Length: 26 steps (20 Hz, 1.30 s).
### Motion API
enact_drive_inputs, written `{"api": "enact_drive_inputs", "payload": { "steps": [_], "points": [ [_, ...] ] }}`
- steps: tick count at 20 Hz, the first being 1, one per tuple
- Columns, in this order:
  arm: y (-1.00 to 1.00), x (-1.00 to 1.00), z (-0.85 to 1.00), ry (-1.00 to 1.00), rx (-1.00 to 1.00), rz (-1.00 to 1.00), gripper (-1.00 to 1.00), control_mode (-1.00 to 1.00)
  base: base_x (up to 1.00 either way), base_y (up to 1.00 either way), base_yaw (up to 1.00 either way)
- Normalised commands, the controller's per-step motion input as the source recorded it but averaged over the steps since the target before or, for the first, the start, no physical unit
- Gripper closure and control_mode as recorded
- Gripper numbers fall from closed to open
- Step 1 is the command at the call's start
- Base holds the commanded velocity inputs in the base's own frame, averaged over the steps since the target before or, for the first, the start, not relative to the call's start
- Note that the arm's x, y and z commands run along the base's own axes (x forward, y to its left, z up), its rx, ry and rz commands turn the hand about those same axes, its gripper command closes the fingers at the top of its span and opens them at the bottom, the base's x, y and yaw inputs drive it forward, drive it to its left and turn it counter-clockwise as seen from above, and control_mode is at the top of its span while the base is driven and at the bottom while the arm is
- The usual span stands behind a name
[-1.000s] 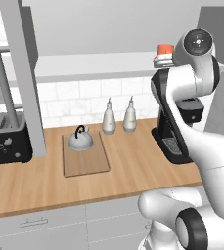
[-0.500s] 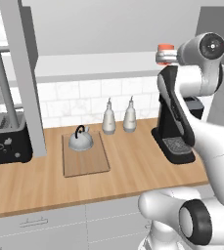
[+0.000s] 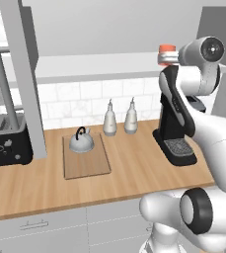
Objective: Pick the kettle from the counter and place it on the tray. Then pick the mug from the cabinet and place it on the tray. Then close the cabinet doors.
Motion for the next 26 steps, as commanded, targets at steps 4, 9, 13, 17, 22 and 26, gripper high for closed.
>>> {"api": "enact_drive_inputs", "payload": {
  "steps": [4,9,13,17,22,26],
  "points": [
    [0.00,0.46,0.00,0.02,0.00,0.00,-1.00,-1.00,0.00,0.00,0.00],
    [-0.14,0.35,0.00,0.00,0.00,0.00,-1.00,-1.00,0.00,0.00,0.00],
    [-0.08,0.28,0.00,0.00,0.01,0.00,-1.00,-1.00,0.00,0.00,0.00],
    [0.00,0.27,0.00,0.00,0.00,0.00,-1.00,-1.00,0.00,0.00,0.00],
    [-0.04,0.29,0.00,0.00,0.01,0.00,-1.00,-1.00,0.00,0.00,0.00],
    [-0.06,0.30,0.00,0.00,0.03,0.00,-1.00,-1.00,0.00,0.00,0.00]
  ]
}}
